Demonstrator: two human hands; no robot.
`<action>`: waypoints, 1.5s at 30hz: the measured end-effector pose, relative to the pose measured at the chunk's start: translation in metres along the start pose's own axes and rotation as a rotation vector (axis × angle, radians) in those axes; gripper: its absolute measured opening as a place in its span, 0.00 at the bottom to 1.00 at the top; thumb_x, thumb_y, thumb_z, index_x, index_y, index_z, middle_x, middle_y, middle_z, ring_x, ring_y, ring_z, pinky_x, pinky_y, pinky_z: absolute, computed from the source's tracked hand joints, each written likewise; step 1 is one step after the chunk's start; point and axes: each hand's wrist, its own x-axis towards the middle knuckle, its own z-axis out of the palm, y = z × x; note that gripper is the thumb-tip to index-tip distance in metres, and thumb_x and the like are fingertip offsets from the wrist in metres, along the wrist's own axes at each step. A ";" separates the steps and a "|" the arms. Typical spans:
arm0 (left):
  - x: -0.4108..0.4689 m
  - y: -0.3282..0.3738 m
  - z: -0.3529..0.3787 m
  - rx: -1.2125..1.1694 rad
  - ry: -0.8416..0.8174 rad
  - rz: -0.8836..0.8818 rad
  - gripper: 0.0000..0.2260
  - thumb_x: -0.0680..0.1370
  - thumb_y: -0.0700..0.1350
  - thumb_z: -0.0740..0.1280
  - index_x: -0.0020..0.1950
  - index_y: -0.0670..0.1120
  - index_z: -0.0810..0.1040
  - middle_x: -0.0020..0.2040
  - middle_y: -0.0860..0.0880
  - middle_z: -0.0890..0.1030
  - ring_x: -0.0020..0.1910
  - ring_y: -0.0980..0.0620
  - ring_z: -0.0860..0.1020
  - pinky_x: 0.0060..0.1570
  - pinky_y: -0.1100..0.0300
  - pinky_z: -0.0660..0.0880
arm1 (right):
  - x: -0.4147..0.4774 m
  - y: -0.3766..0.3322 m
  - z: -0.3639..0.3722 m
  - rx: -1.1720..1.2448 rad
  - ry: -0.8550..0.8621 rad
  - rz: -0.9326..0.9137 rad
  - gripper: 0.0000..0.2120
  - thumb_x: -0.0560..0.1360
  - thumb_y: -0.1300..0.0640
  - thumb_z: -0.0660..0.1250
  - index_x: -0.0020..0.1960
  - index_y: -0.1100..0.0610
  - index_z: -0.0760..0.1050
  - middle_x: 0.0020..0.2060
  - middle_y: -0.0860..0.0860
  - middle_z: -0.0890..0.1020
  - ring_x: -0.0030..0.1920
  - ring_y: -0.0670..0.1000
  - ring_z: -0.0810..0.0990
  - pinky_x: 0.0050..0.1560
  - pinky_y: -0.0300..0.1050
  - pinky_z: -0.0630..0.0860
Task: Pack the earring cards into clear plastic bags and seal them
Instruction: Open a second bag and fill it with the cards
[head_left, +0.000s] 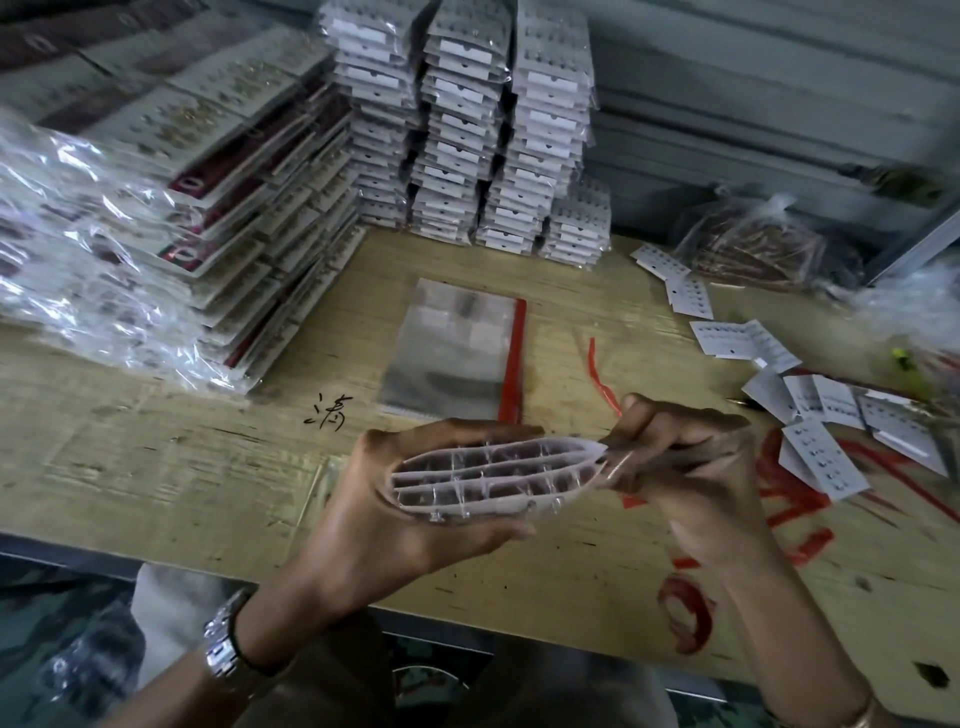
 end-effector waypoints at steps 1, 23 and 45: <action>0.001 -0.001 0.000 -0.003 0.028 -0.008 0.31 0.67 0.45 0.81 0.68 0.50 0.76 0.63 0.51 0.82 0.58 0.47 0.83 0.52 0.50 0.82 | -0.001 -0.002 0.001 0.042 0.003 -0.054 0.06 0.63 0.69 0.75 0.37 0.61 0.81 0.34 0.48 0.84 0.34 0.45 0.80 0.39 0.36 0.76; 0.029 0.023 0.011 0.782 0.078 0.108 0.20 0.73 0.62 0.68 0.56 0.48 0.80 0.49 0.57 0.83 0.45 0.59 0.83 0.39 0.57 0.82 | 0.009 -0.011 0.010 -0.127 -0.017 -0.013 0.08 0.64 0.75 0.76 0.35 0.65 0.82 0.34 0.53 0.84 0.36 0.50 0.84 0.38 0.38 0.79; 0.048 -0.023 -0.012 -0.393 0.349 -0.383 0.12 0.76 0.49 0.70 0.48 0.42 0.85 0.43 0.40 0.86 0.35 0.44 0.85 0.30 0.57 0.80 | 0.046 0.105 -0.160 -1.059 0.420 0.359 0.12 0.73 0.67 0.69 0.55 0.59 0.84 0.50 0.57 0.86 0.51 0.56 0.83 0.47 0.33 0.71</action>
